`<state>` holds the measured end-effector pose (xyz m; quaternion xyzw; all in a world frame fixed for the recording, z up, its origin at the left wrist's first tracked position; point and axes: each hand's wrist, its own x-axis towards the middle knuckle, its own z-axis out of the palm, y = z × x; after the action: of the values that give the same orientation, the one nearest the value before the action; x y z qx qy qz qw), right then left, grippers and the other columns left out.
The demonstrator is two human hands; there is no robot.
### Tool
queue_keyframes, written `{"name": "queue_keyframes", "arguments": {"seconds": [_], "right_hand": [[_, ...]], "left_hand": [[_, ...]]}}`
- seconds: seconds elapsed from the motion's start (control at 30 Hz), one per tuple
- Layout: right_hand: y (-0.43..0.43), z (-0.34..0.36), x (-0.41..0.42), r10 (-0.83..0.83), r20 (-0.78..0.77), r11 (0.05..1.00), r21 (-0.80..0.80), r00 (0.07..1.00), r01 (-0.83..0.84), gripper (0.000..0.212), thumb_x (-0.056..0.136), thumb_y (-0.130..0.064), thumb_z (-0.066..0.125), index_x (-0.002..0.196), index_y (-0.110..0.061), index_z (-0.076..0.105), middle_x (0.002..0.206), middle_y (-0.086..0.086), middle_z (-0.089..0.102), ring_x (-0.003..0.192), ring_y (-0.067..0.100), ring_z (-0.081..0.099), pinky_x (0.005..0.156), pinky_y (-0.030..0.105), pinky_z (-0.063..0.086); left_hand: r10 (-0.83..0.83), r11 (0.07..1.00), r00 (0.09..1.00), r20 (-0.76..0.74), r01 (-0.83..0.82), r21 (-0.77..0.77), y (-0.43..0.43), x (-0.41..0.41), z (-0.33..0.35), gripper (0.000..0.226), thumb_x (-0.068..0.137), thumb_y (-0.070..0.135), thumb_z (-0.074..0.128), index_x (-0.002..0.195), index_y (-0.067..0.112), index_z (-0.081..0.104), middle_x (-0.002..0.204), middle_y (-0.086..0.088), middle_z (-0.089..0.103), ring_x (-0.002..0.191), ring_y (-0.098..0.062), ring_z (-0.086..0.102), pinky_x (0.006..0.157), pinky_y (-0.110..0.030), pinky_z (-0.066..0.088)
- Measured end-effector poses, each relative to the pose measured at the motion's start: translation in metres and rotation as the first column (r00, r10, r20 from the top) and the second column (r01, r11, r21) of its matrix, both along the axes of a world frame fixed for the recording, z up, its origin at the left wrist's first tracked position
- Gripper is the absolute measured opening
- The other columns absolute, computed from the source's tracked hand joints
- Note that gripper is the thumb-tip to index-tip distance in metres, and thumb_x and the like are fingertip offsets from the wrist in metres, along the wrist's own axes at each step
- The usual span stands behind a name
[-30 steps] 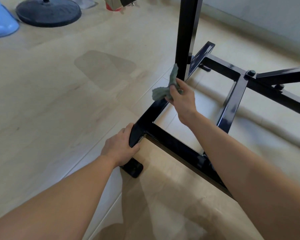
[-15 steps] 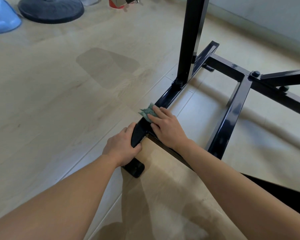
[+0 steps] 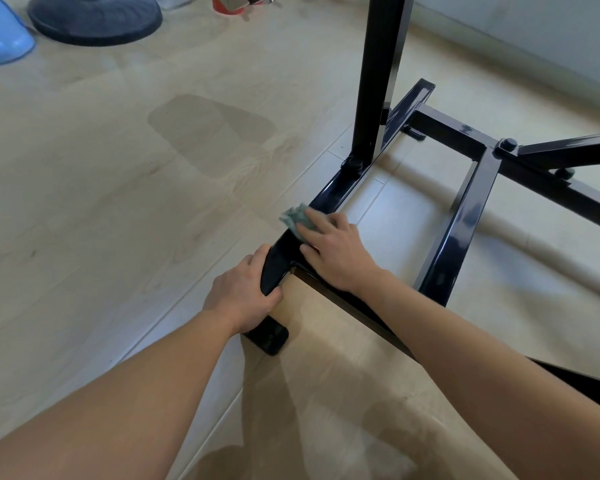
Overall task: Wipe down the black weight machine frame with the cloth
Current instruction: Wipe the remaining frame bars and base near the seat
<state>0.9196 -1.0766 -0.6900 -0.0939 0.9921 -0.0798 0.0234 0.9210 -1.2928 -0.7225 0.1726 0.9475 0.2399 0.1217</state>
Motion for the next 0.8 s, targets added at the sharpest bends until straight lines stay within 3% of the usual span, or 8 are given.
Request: {"name": "queue_keyframes", "arguments": {"seconds": [0.1, 0.23, 0.3, 0.4, 0.53, 0.63, 0.7, 0.8], "right_hand": [[0.009, 0.001, -0.002, 0.067, -0.002, 0.997, 0.041, 0.998, -0.066, 0.047, 0.105, -0.042, 0.039, 0.151, -0.032, 0.041, 0.163, -0.004, 0.027, 0.133, 0.032, 0.032, 0.106, 0.051, 0.034], [0.031, 0.01, -0.037, -0.224, 0.069, 0.974, 0.035, 0.972, 0.222, 0.042, 0.108, -0.028, 0.035, 0.149, -0.032, 0.042, 0.165, -0.003, 0.021, 0.125, 0.04, 0.038, 0.095, 0.051, 0.039], [0.025, 0.01, -0.042, -0.288, 0.076, 0.958, 0.017, 0.955, 0.288, 0.045, 0.106, -0.015, 0.039, 0.148, -0.029, 0.045, 0.165, -0.001, 0.022, 0.118, 0.04, 0.041, 0.09, 0.049, 0.042], [0.003, 0.0, -0.025, -0.193, -0.002, 0.981, -0.011, 0.981, 0.193, 0.055, 0.098, -0.002, 0.047, 0.147, -0.027, 0.049, 0.161, 0.003, 0.03, 0.106, 0.031, 0.04, 0.089, 0.044, 0.043], [-0.013, -0.001, 0.013, 0.022, -0.085, 1.0, -0.02, 0.996, -0.024, 0.049, 0.094, -0.002, 0.056, 0.139, -0.021, 0.06, 0.151, 0.008, 0.046, 0.101, 0.031, 0.046, 0.094, 0.043, 0.047], [-0.005, 0.011, 0.037, 0.034, -0.055, 0.998, 0.047, 0.998, -0.032, 0.045, 0.096, -0.003, 0.054, 0.136, -0.021, 0.063, 0.144, 0.006, 0.052, 0.104, 0.027, 0.044, 0.097, 0.037, 0.045], [0.005, 0.021, 0.054, -0.02, -0.017, 0.995, 0.094, 1.0, 0.021, 0.044, 0.097, -0.004, 0.052, 0.136, -0.022, 0.062, 0.136, 0.004, 0.055, 0.104, 0.025, 0.042, 0.093, 0.035, 0.045], [0.017, 0.036, 0.087, -0.093, 0.045, 0.977, 0.199, 0.995, 0.082, 0.04, 0.099, -0.006, 0.049, 0.134, -0.021, 0.061, 0.128, 0.004, 0.058, 0.104, 0.024, 0.044, 0.084, 0.031, 0.043]], "left_hand": [[0.003, 1.0, 1.0, -0.006, -0.003, 0.002, 0.0, -0.001, -0.002, 0.072, 0.09, 0.049, 0.056, 0.15, 0.035, 0.019, 0.118, 0.004, 0.056, 0.094, -0.024, 0.059, 0.079, -0.039, 0.048], [-0.01, 1.0, 1.0, -0.001, 0.01, 0.029, -0.002, 0.0, -0.003, 0.068, 0.092, 0.049, 0.056, 0.148, 0.037, 0.02, 0.114, 0.007, 0.056, 0.088, -0.021, 0.059, 0.076, -0.037, 0.05], [-0.014, 0.999, 1.0, 0.01, 0.014, 0.044, -0.002, -0.001, -0.003, 0.068, 0.092, 0.049, 0.056, 0.148, 0.038, 0.02, 0.115, 0.008, 0.056, 0.089, -0.021, 0.059, 0.077, -0.037, 0.051], [-0.016, 0.999, 1.0, 0.021, 0.015, 0.052, -0.003, -0.002, -0.002, 0.068, 0.091, 0.049, 0.058, 0.147, 0.04, 0.021, 0.114, 0.008, 0.057, 0.089, -0.021, 0.059, 0.076, -0.037, 0.049], [-0.004, 1.0, 1.0, 0.031, 0.003, 0.016, -0.002, -0.002, 0.0, 0.071, 0.09, 0.05, 0.059, 0.149, 0.039, 0.021, 0.123, 0.006, 0.057, 0.096, -0.023, 0.06, 0.08, -0.038, 0.05], [-0.029, 0.999, 0.999, 0.037, 0.03, -0.023, 0.0, -0.002, 0.004, 0.071, 0.092, 0.051, 0.057, 0.15, 0.037, 0.019, 0.131, 0.004, 0.057, 0.104, -0.024, 0.06, 0.08, -0.037, 0.047], [-0.049, 0.994, 0.998, 0.047, 0.054, -0.099, 0.001, -0.004, 0.009, 0.072, 0.094, 0.055, 0.054, 0.151, 0.034, 0.017, 0.134, 0.001, 0.057, 0.111, -0.025, 0.059, 0.084, -0.04, 0.046], [-0.081, 0.931, 0.996, 0.047, 0.092, -0.353, 0.005, -0.008, 0.019, 0.083, 0.095, 0.065, 0.046, 0.158, 0.029, 0.006, 0.149, -0.008, 0.045, 0.131, -0.031, 0.048, 0.101, -0.051, 0.04]]}}
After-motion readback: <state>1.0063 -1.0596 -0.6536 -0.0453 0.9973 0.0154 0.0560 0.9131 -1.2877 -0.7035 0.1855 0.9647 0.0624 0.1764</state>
